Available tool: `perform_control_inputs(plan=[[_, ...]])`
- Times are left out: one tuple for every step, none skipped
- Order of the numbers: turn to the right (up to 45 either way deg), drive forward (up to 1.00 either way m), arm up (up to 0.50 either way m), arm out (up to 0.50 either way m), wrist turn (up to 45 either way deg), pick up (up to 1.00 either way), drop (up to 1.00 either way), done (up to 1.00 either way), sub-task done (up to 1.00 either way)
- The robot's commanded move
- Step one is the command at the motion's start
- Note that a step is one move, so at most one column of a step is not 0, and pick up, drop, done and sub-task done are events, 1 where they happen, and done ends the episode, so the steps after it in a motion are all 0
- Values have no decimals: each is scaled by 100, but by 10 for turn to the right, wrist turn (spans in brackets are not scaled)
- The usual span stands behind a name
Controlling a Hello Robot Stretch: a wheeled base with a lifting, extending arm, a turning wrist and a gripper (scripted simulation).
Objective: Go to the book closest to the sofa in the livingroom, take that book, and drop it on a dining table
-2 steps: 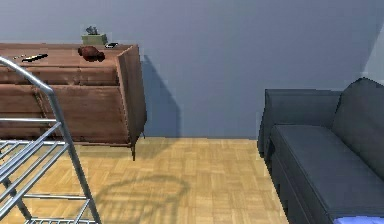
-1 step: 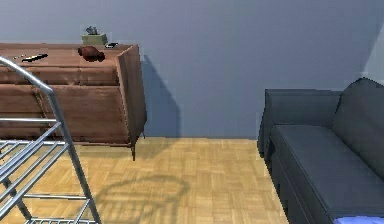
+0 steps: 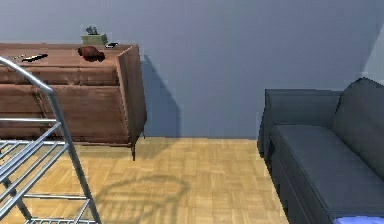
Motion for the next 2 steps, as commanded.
perform_control_inputs(plan=[[0,0,0,38,0,0,0,0,0],[0,0,0,0,450,0,0,0,0]])
